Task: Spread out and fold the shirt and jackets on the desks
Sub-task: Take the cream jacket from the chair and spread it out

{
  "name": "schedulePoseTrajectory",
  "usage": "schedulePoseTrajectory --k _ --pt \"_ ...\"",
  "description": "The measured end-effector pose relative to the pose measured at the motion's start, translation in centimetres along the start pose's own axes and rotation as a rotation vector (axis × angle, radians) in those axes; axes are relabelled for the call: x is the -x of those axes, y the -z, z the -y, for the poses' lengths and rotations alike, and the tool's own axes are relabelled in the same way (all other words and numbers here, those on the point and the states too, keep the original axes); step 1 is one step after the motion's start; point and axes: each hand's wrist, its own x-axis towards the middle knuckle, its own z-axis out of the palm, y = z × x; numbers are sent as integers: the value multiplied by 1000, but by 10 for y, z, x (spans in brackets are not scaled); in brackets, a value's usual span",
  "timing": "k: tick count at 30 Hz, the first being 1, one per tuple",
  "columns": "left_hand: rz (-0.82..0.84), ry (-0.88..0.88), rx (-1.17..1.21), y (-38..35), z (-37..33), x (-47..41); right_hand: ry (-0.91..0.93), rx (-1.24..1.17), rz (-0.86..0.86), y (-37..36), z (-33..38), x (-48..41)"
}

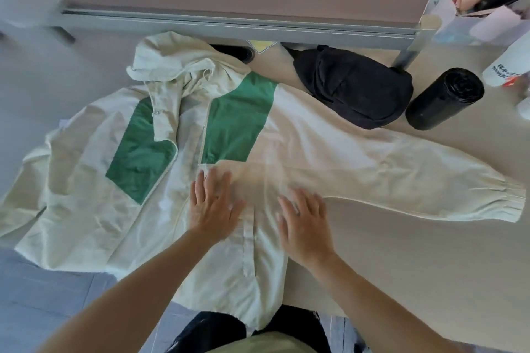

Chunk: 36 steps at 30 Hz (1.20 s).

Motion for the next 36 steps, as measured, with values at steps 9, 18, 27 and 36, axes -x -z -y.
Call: schedulePoseTrajectory --k 9,18,27,36 --pt "131 455 761 14 101 79 7 183 447 -71 123 15" --pt "230 143 579 10 116 121 -297 72 471 -46 197 -20" --pt "571 20 762 5 166 143 -308 49 610 -54 211 -19" --pt "364 97 918 -3 171 161 -193 165 542 -72 211 -9"
